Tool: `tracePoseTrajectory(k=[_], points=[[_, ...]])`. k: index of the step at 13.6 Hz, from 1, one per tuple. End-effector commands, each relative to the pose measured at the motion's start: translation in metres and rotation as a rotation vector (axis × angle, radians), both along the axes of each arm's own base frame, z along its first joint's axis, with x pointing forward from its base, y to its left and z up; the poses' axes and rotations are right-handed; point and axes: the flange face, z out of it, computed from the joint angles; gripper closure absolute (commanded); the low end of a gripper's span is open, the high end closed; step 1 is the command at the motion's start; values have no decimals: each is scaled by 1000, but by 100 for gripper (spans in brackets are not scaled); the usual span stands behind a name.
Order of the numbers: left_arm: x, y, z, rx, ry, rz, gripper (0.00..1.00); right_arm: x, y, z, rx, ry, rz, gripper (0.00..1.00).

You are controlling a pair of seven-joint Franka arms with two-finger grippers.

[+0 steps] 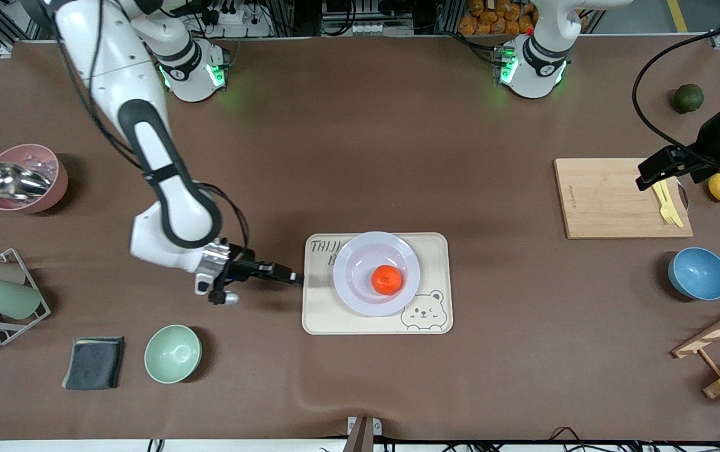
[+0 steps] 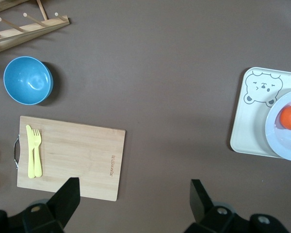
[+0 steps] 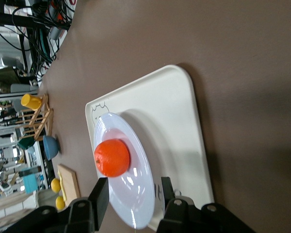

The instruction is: Place orange and plate with both arms

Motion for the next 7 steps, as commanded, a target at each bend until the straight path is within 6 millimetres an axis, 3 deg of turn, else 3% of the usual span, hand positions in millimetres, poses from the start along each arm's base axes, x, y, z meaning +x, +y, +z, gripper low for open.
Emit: tracePoseTrajectory(k=[1,2,3,5,7], points=[[-3,3,5,-4,2,-22,0,15,-47,33,37,65,23,35],[-3,4,5,-4,2,-20,0,19,-56,40,41,67,48,22],[-2,4,5,-4,2,-20,0,22,-68,45,24,58,57,0],[-3,4,6,-4,1,-20,0,31,-79,60,-38,36,89,0],[-2,3,6,-5,-1,-20,0,45,-95,92,-150,64,112,0]])
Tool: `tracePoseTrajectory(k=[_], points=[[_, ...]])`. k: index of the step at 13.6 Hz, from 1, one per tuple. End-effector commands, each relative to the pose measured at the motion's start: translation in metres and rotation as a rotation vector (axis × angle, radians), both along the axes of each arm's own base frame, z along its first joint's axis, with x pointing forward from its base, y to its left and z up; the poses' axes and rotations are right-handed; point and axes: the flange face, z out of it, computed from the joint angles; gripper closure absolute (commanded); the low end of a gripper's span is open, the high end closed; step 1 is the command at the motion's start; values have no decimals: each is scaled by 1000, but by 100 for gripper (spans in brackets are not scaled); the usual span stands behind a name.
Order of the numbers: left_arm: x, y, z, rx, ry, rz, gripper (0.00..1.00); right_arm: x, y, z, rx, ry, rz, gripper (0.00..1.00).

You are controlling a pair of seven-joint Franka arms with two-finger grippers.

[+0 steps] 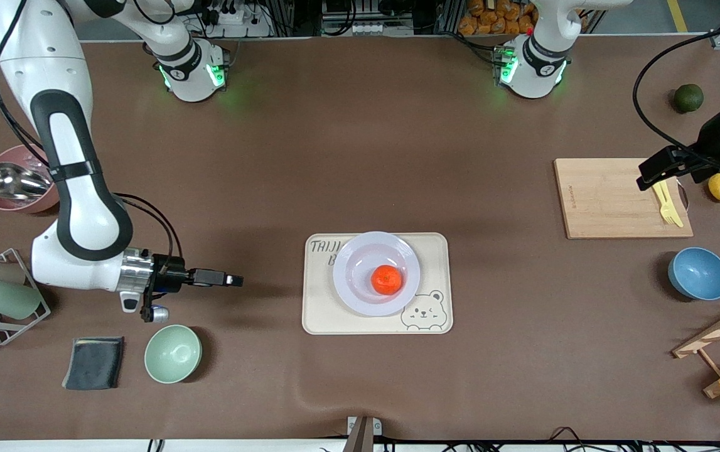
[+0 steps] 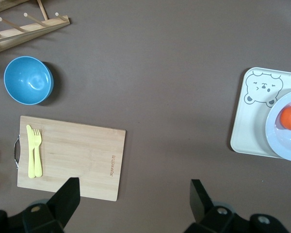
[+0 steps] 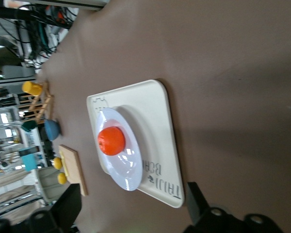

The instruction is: Place orange and plate with both arms

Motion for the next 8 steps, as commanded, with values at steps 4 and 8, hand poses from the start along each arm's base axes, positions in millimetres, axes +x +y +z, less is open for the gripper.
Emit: tracePoseTrajectory(k=[4,8], points=[[-2,2,6,-13,-1,-21,0,24,-69,91,-242,50,89,0],[-5,0,4,-13,6,-24,0,17,-83,133,-424,14,140,0]])
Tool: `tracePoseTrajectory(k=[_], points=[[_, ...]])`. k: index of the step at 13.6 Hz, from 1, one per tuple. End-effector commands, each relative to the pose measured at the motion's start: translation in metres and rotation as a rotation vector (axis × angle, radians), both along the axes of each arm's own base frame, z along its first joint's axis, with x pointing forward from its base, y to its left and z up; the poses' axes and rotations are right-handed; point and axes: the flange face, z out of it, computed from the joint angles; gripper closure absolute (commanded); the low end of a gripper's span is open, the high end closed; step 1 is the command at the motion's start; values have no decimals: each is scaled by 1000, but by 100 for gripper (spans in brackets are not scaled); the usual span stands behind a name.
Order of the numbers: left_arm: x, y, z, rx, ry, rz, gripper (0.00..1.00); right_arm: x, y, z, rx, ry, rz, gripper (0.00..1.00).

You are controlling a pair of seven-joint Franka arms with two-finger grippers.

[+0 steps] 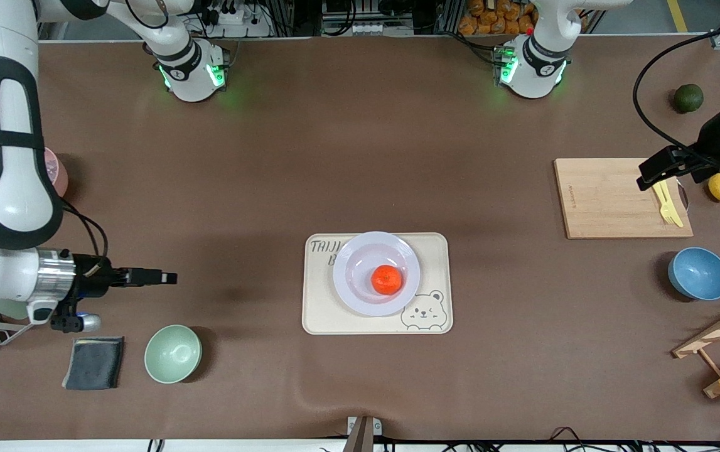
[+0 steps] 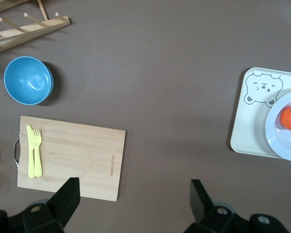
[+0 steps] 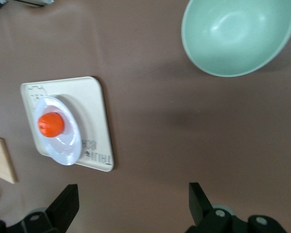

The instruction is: Place orange and plate with both arms

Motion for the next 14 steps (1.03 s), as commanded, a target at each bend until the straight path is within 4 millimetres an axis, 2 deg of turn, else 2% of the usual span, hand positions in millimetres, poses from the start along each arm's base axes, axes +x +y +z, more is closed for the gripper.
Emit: tracePoseTrajectory(k=[1,3,8,12,14], points=[[-5,0,5,-13,6,-24,0,-11,6,52,-183,-39,26,0],[-5,1,4,-13,7,-22,0,-25,7,89,-343,-66,69,0],[-3,-1,4,-5,2,-30,0,-60,1,145,-393,-39,90,0],[-1,-2,3,-3,-4,-52,0,-103,3,173,-474,-82,102,0],[-3,0,6,-5,-8,-59,0,-127,4,176,-481,-122,91,0]])
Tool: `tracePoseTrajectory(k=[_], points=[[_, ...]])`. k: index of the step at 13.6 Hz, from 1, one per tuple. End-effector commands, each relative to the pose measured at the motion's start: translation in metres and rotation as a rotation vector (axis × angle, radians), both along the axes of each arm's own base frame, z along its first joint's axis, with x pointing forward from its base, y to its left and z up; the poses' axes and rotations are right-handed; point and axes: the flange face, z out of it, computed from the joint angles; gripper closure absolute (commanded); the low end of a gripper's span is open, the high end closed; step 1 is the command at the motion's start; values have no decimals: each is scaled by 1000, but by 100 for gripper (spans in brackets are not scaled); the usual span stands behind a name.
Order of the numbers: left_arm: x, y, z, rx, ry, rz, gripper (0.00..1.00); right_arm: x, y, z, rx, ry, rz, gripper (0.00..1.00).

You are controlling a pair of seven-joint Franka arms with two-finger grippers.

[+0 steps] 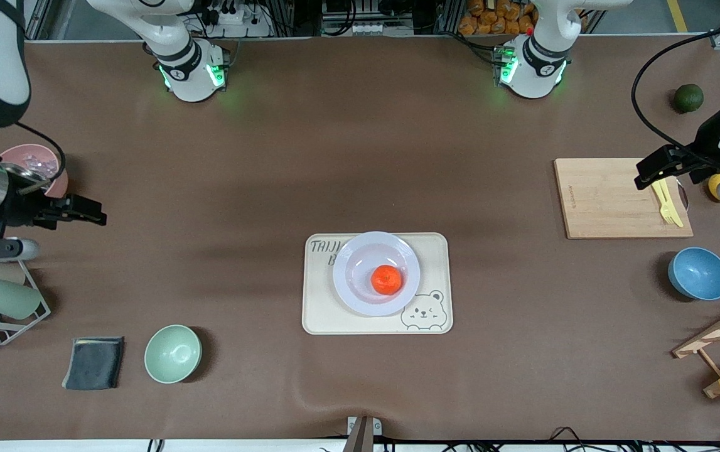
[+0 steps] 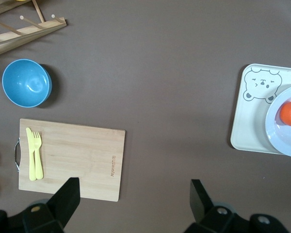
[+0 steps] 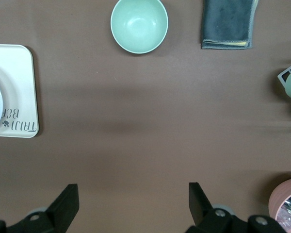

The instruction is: Place orange and plate with both arms

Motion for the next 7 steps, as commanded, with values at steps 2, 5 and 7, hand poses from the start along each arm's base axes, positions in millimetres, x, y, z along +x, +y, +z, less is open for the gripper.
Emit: tracePoseTrajectory(k=[2,5,7], points=[[-4,6,9,-7,-11,-42,0,-56,6,5,-39,-33,-15,0],[-5,7,8,-7,-7,-41,0,-75,5,28,-46,-37,-49,0],[-5,7,9,-5,-8,-45,0,-73,4,30,-49,-45,-47,0]])
